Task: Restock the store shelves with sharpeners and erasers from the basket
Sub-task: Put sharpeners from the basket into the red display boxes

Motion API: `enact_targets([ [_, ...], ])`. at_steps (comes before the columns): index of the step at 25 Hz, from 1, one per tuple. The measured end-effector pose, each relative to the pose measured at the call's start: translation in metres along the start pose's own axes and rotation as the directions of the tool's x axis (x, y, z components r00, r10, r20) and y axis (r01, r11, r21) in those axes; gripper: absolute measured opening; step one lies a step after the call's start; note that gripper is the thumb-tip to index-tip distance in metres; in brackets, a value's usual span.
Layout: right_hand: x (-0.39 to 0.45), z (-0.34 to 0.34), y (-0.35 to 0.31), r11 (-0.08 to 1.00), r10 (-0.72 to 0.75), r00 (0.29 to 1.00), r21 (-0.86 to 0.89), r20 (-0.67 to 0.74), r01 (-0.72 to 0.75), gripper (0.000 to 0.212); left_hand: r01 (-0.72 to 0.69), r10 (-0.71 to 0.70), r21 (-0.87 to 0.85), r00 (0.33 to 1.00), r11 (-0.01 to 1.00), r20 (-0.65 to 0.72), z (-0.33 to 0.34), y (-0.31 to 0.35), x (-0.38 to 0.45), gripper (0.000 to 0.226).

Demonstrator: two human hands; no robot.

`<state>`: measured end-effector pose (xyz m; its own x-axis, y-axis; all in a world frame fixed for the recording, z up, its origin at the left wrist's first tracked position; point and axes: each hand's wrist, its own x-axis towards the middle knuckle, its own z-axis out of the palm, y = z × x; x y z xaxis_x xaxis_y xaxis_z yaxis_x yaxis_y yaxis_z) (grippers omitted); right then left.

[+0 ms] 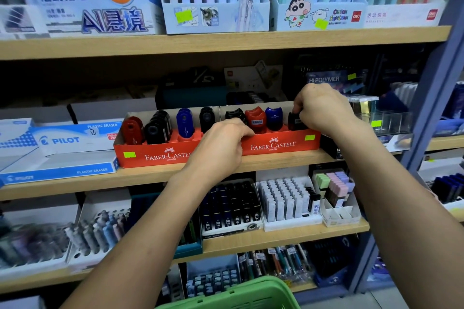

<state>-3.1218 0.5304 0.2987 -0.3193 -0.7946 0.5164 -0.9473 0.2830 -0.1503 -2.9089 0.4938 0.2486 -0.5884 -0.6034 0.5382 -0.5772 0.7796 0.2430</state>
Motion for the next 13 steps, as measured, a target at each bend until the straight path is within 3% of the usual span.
enact_targets([
  [4, -0.003, -0.006, -0.008, 0.966, -0.081, 0.99, 0.237, -0.115, 0.107, 0.044, -0.03, 0.031, 0.005, 0.994, 1.0, -0.105, -0.008, 0.001, -0.006, 0.038],
  [8, -0.04, -0.005, -0.058, 0.83, -0.279, 0.958, 0.485, -0.067, 0.276, 0.036, -0.002, 0.008, 0.081, 0.997, 0.997, -0.078, -0.026, -0.004, -0.026, 0.025],
  [11, -0.079, 0.015, -0.091, 0.793, -0.479, 0.876, 0.453, 0.052, 0.407, 0.028, 0.018, -0.043, 0.189, 0.991, 0.982, 0.13, -0.035, -0.019, -0.057, 0.021],
  [13, -0.103, 0.04, -0.101, 0.822, -0.527, 0.821, 0.379, 0.22, 0.426, 0.026, 0.005, -0.09, 0.241, 0.935, 0.97, 0.344, -0.026, -0.032, -0.086, 0.018],
])
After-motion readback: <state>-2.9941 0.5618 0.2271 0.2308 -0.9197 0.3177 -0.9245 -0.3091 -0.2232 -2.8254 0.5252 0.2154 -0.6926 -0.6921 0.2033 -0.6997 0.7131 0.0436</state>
